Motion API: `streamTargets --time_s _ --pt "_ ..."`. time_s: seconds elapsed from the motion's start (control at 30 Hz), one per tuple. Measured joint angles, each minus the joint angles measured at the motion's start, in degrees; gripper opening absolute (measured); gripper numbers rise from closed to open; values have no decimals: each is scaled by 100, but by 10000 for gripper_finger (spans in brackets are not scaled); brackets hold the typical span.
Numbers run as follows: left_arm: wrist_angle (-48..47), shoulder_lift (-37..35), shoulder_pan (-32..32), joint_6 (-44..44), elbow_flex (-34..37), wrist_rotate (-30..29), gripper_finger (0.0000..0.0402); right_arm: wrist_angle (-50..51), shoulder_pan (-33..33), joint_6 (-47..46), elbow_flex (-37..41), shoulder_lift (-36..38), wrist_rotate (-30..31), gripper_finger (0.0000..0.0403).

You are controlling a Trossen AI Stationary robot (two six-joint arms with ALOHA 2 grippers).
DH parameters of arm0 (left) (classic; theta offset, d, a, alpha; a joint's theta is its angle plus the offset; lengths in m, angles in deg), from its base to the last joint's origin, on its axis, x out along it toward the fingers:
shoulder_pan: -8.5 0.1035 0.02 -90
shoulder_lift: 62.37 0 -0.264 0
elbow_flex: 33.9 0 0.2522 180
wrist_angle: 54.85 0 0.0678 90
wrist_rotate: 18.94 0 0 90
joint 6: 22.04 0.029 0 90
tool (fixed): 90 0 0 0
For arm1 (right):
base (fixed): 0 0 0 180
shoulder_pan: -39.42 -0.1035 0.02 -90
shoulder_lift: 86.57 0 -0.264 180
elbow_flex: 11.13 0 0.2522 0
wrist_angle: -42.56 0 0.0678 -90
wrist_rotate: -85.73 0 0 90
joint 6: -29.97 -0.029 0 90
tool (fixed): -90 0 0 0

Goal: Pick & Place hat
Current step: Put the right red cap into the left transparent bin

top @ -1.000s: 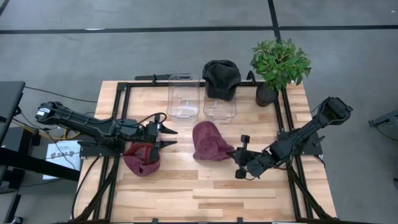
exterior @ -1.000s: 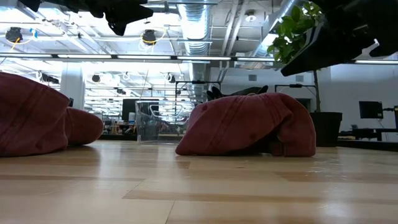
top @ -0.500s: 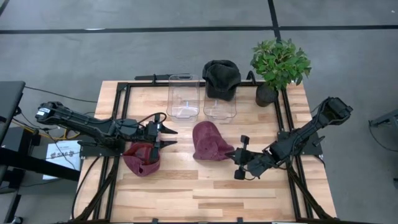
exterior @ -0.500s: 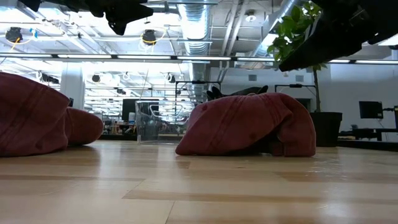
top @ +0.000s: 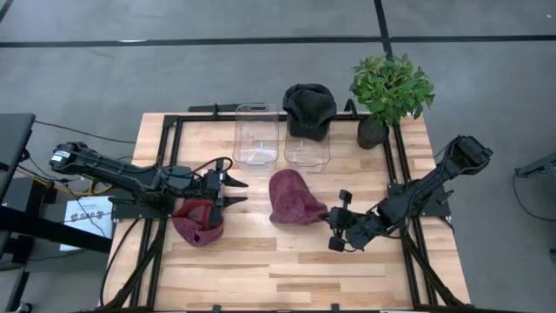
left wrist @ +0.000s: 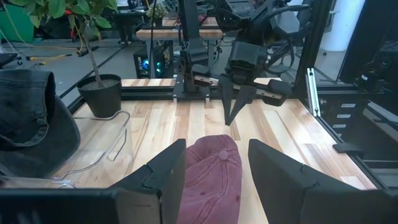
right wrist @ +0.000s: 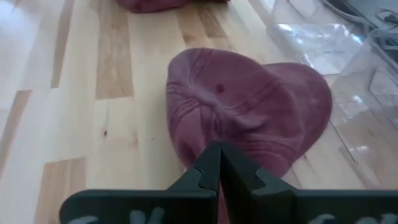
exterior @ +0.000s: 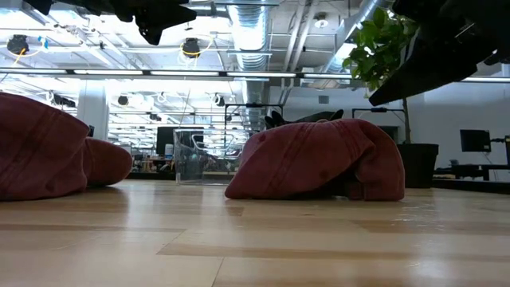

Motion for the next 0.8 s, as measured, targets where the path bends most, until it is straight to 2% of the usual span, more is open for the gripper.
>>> streamTargets --time_s 0.2,0.43,0.6,0.8 --pt "2 0 2 0 0 0 173 -32 -290 352 0 -13 -86 15" --pt "40 0 0 0 0 -1 173 -877 -577 1853 -11 -758 417 63" --pt "79 0 1 0 4 0 173 -960 -562 1952 -86 -1067 1210 98" --pt "85 0 1 0 4 0 173 -946 -522 1955 -327 -1075 951 150"
